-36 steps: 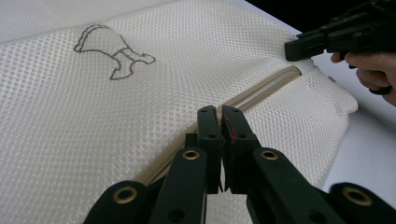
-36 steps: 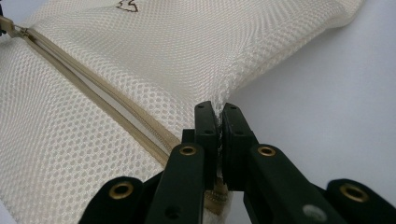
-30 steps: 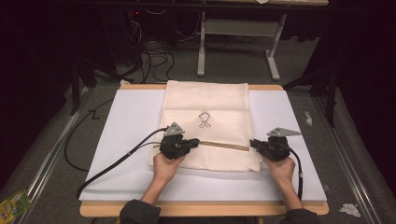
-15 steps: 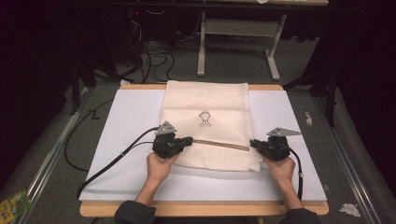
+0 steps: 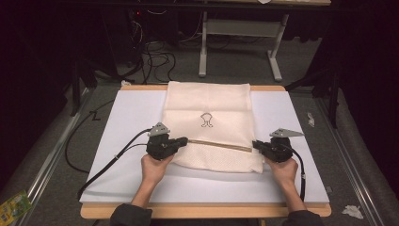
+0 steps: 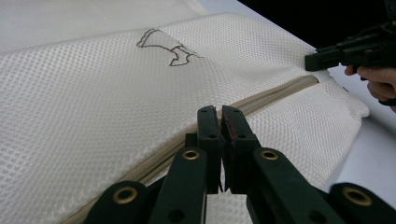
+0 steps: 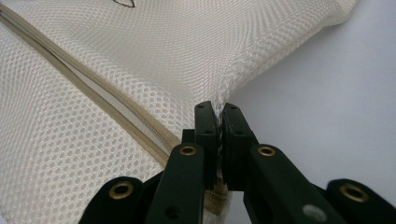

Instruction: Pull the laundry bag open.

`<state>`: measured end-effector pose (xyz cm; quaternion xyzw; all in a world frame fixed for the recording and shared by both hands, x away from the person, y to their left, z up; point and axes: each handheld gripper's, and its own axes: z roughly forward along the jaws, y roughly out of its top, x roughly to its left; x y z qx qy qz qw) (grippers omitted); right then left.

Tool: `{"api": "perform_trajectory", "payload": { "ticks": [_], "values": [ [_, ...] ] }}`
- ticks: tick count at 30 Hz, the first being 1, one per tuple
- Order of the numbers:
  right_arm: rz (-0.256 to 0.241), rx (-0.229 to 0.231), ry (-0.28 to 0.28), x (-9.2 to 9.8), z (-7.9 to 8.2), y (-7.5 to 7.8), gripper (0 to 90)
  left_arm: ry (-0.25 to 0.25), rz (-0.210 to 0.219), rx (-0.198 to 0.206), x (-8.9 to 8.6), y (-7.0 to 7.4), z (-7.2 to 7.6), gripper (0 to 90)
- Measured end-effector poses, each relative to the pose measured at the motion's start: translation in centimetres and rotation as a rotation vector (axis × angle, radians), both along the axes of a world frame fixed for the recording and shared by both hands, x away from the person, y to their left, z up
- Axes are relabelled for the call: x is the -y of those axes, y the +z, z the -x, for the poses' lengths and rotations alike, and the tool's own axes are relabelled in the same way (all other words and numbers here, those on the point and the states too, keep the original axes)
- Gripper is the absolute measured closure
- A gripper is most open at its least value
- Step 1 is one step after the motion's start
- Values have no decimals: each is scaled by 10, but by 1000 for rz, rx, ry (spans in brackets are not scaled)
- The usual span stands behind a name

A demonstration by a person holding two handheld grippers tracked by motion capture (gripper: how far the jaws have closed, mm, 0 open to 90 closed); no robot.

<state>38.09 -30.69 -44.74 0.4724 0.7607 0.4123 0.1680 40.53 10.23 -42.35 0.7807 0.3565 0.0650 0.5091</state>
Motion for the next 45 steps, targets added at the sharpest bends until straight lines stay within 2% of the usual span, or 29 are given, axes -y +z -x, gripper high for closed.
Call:
{"api": "perform_trajectory", "payload": {
  "ticks": [7,13,21,30,37,45],
  "values": [
    [9,0,0,0,0,0,878,20,3,10,-10,1,2,871],
    [9,-13,-12,2,-1,-1,878,39,21,1,-24,0,3,870],
    [14,-4,-2,0,-1,-1,878,50,1,15,-24,-1,4,871],
    [21,-4,-10,1,-1,-1,878,64,2,25,-32,-1,5,871],
    [15,-2,-6,2,0,0,878,69,-4,18,-32,-3,6,871],
    [16,1,-20,6,0,1,878,110,3,25,-49,1,7,871]
  ]
}}
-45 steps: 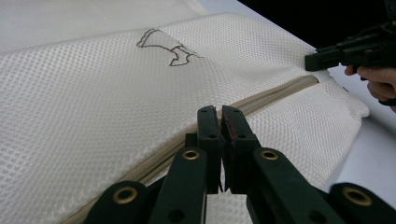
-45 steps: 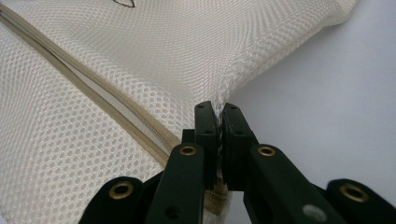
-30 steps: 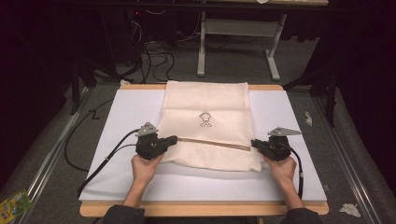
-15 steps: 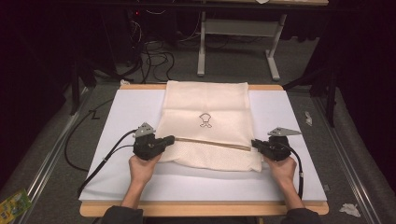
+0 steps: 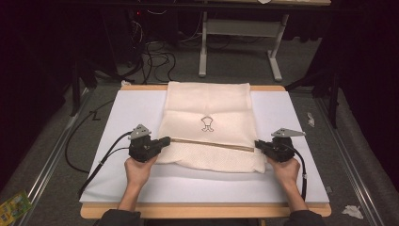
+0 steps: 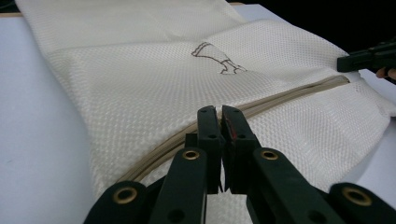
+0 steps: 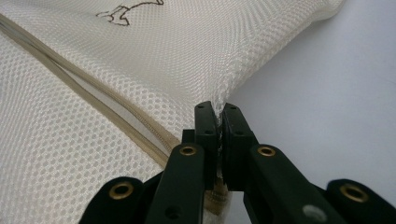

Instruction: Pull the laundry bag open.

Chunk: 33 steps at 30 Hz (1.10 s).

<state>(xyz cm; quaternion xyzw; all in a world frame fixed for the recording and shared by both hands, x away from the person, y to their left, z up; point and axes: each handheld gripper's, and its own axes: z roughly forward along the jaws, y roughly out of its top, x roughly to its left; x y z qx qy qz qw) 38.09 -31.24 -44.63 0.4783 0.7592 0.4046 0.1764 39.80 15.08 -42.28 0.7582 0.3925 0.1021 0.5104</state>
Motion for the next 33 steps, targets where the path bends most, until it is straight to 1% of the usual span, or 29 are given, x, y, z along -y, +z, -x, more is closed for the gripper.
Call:
{"api": "perform_trajectory", "payload": {
  "ticks": [9,13,19,24,26,30,31,33],
  "values": [
    [4,-7,-6,1,0,0,878,33,17,-4,-15,-2,0,871],
    [4,-6,-6,1,0,0,879,41,11,2,-17,-1,0,871],
    [1,0,-3,1,0,1,878,40,9,1,-17,-1,0,871],
    [2,6,-2,1,0,1,879,39,-4,-1,-17,-2,0,871],
    [4,7,-3,1,0,1,879,47,-11,1,-18,-2,0,872],
    [1,6,-8,3,0,2,879,55,-1,-4,-24,-2,0,871],
    [3,4,-10,2,0,2,879,61,-5,-4,-25,-2,0,871],
    [3,4,-10,2,0,2,879,63,-1,-6,-26,-3,0,871]
  ]
}}
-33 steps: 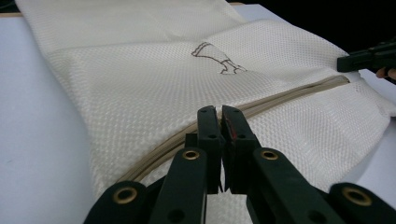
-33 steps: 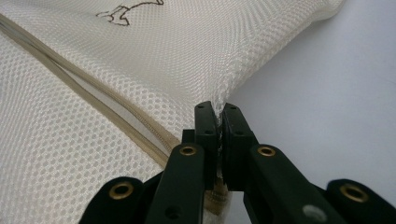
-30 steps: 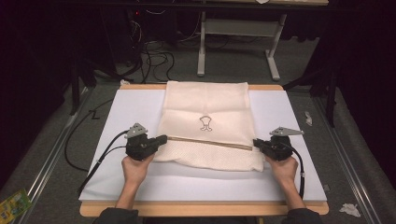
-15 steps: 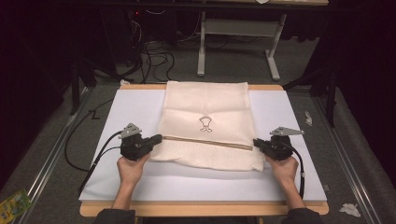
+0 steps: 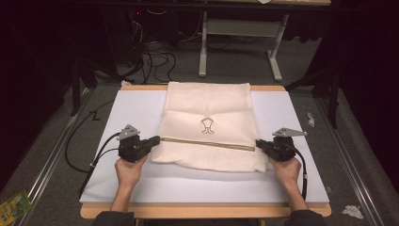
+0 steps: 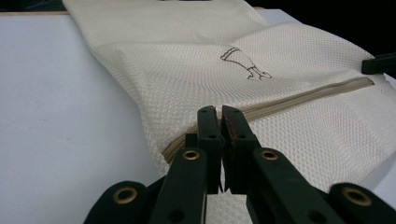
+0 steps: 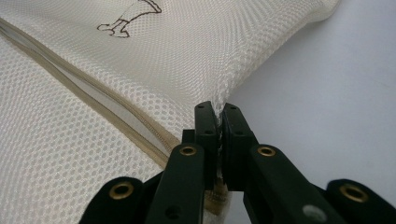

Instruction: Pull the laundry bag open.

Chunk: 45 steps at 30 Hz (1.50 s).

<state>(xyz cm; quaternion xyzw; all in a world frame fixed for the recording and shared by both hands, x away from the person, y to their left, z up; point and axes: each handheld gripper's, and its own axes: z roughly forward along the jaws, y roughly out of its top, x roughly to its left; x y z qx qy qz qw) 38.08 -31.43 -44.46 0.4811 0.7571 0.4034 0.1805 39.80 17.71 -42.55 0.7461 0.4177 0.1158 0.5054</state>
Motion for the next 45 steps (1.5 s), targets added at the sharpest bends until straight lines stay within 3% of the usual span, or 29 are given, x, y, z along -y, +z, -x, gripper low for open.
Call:
{"api": "perform_trajectory", "payload": {
  "ticks": [13,32,45],
  "values": [
    [6,8,5,0,0,3,880,16,-5,-7,-7,-2,-1,872],
    [10,19,-2,0,0,7,882,18,-56,-34,-12,-8,1,872],
    [-3,10,-3,1,1,6,879,9,-54,-50,-12,-13,1,870]
  ]
}}
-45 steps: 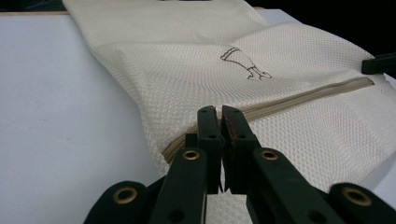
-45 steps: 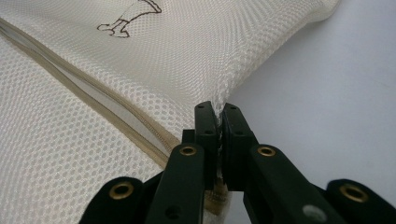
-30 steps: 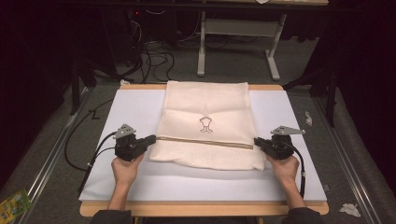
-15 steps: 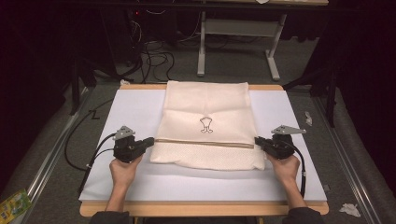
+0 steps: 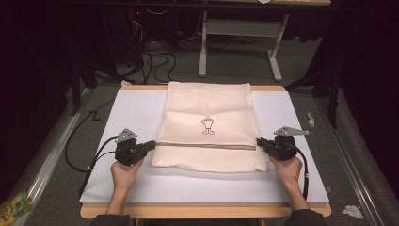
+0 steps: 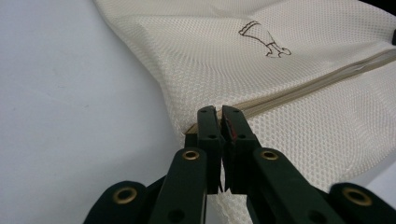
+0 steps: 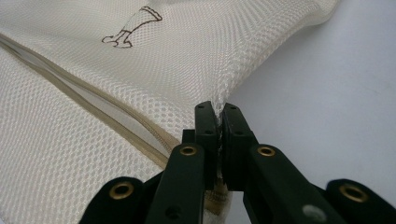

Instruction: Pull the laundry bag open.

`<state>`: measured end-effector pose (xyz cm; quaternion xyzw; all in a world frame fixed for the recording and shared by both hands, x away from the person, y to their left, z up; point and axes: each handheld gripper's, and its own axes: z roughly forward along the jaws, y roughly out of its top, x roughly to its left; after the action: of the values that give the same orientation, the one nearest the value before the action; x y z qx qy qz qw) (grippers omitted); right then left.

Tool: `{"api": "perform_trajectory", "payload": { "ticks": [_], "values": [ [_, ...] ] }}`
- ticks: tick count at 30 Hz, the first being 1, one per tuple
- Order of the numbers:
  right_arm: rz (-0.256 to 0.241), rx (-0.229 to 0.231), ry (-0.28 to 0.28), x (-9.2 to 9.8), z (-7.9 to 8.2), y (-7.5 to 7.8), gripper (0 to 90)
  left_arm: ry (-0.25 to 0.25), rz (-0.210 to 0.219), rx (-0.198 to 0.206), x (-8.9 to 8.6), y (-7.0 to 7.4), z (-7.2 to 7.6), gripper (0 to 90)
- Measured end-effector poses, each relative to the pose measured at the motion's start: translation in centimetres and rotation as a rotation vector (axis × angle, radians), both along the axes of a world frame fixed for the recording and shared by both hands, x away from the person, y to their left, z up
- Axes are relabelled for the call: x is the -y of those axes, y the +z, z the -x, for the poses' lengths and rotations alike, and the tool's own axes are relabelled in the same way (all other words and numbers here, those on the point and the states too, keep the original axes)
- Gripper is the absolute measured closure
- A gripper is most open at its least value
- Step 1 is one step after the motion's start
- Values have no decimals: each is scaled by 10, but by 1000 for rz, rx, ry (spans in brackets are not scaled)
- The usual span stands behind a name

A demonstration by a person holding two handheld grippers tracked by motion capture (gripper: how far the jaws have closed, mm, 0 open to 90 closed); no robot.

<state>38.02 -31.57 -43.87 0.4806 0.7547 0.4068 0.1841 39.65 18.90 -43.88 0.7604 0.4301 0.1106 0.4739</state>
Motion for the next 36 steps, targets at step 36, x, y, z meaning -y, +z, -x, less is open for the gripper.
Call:
{"api": "perform_trajectory", "payload": {
  "ticks": [36],
  "values": [
    [36,-63,2,-3,-1,-20,818,-1,-93,-41,10,-13,2,861]
  ]
}}
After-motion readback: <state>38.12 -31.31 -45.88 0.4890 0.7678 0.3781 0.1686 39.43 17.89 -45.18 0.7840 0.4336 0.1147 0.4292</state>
